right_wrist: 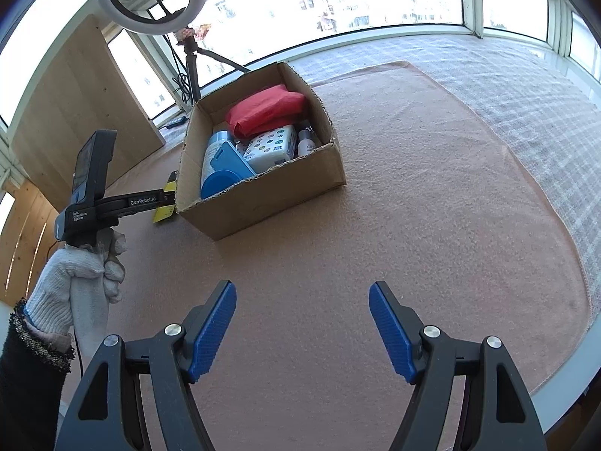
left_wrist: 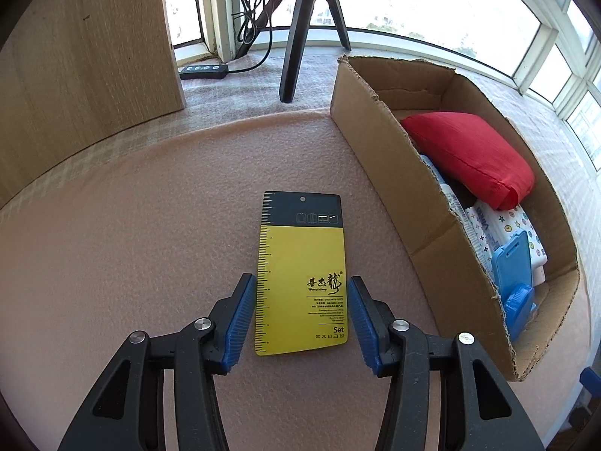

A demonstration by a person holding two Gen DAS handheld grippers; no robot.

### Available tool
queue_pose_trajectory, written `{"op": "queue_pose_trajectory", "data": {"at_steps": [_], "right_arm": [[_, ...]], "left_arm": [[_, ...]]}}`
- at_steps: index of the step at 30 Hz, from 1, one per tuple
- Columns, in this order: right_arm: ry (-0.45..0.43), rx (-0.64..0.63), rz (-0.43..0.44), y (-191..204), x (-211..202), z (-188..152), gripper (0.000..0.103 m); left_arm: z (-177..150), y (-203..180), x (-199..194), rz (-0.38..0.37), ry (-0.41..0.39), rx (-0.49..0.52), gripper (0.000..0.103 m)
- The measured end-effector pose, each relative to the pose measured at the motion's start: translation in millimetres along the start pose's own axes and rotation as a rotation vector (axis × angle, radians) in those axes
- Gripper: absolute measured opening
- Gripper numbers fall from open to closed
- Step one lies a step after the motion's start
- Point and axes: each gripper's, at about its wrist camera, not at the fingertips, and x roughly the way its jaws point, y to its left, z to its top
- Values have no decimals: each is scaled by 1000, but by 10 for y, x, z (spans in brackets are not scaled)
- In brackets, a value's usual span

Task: Organize objects
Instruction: 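Carry the yellow notebook into the box and open the left gripper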

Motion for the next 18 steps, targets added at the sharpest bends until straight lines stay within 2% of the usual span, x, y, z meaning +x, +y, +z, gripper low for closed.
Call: {"op": "queue_pose_trajectory", "data": {"at_steps": [4,8,18], "right_arm": [[-2,-8,-12,13,16,6,70],[-2,-16,-24,33,35,-6,70],[19,-31,-24,38,68,-84,70]], "left_arm": [[117,27,-230,-28,-53,-29,53],[288,-77,-361,-53,-88,-17,53],[526,-471,-257,-92,-95,-9,53]]}}
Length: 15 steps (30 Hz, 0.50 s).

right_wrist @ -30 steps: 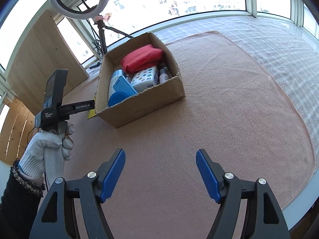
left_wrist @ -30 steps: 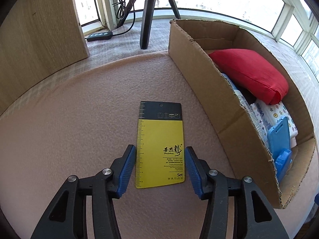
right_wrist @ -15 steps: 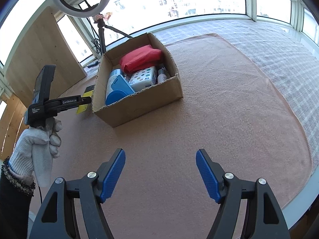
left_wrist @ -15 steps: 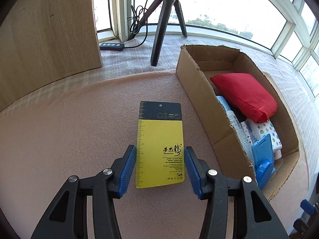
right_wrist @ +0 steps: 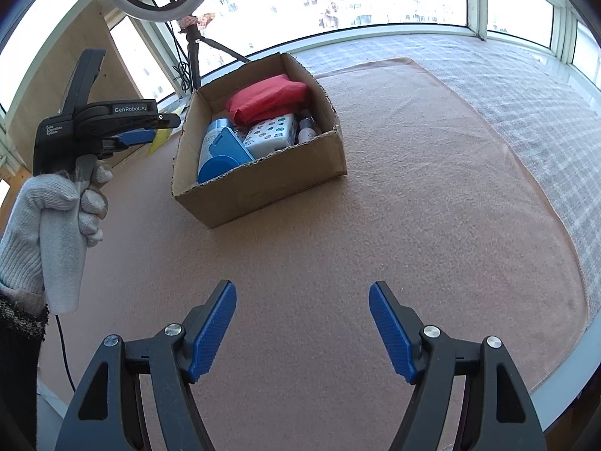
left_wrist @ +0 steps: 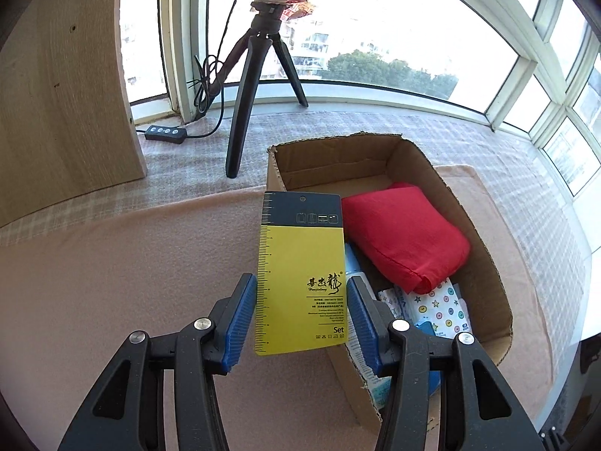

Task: Organize objects
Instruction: 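Carry the yellow notebook into the box and open the left gripper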

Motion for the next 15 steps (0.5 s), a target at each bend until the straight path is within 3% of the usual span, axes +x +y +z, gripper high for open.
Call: {"op": "queue_pose_trajectory", "data": {"at_steps": [10,12,15], "right_arm": [[17,-15,-3,-31,-14,-90,70],[20,-13,-3,-50,-14,-99,70],[20,-9,-3,-74,-27,-105,70]], "left_arm": [[16,-251,121,-63,-6,7,55],[10,-267,131,-79,3,0,71],[-1,-282,118,-82,-1,0,73]]}}
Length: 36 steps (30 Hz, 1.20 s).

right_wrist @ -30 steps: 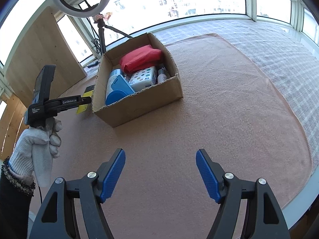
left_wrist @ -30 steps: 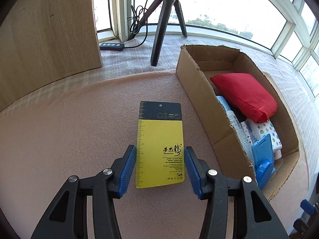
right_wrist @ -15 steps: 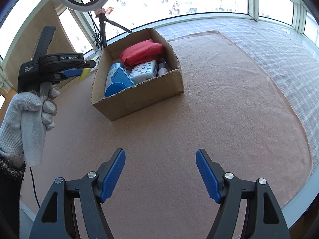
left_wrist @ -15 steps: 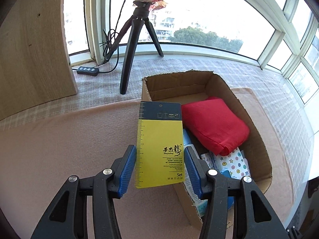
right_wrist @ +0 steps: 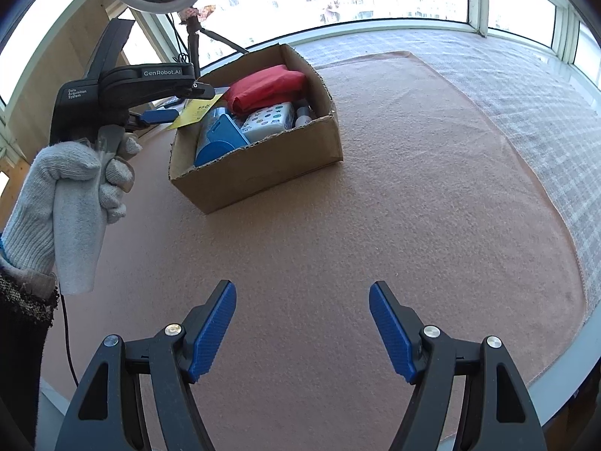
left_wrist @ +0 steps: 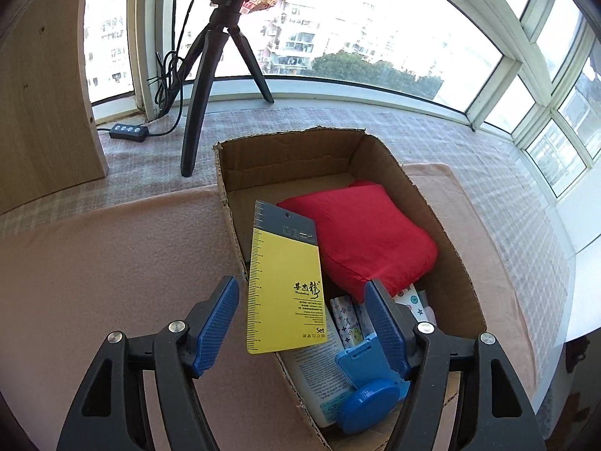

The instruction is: Organize objects

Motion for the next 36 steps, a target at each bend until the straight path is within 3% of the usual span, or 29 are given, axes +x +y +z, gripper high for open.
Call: {"op": "queue_pose_trajectory", "data": {"at_steps": [14,25,36], "right_arm": [[4,-12,10,133,-2,11,70],[9,-59,23,558,29,40,70],[37,-164,37,1230,115,-8,70]], "left_arm": [[-156,218,-335,14,-16,17,73],[-516,866,-798,111,-27,-20,73],[-1041,1585,-1296,177,-20,-83,76]]}}
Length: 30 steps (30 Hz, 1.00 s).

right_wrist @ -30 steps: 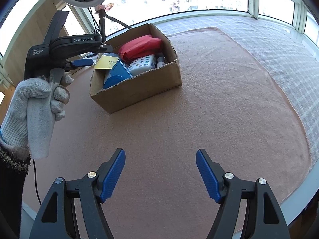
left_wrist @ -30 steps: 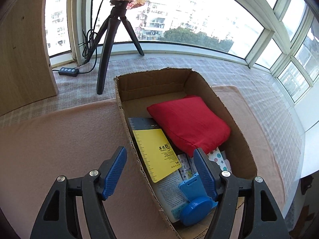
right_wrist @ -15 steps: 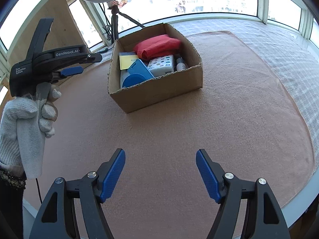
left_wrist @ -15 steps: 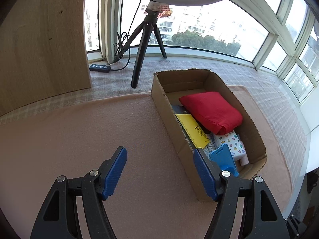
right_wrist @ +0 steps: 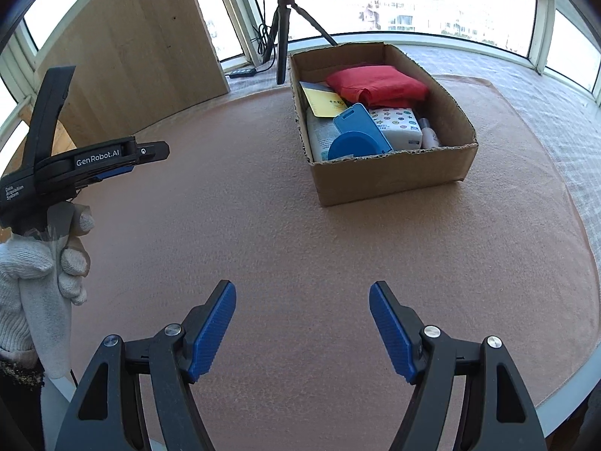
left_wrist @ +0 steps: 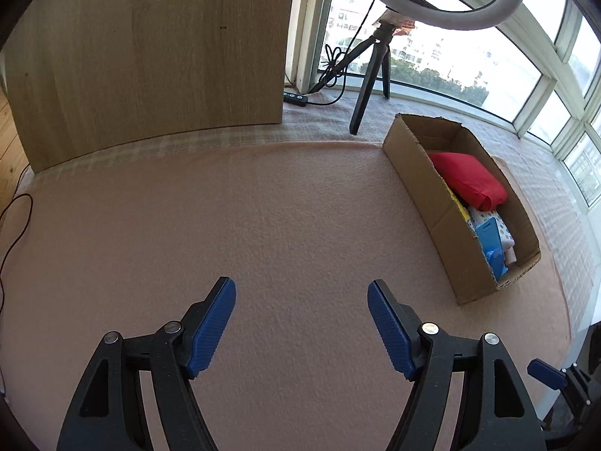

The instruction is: Organize objects

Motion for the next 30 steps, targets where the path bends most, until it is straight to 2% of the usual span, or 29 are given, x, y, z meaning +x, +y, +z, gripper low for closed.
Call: {"op": "queue_pose_trajectory", "data": {"at_steps": [10,16,24,30], "right_arm": [[-24,-103,37,683,-19,86,70],[-44,-154,50,1007,-41,104,70],[-61,-182,53,1251,-77,49,70],[-64,-178,43,1301,-77,-23,70]], "left_arm": [[-423,500,-708,25,-69,-43,78],[-729,672,-1008,43,-76,-57,80],[-1096,878,-1281,69,-87,-97,80],[-1284,1009,-1342,86,-78,-122,80]]}}
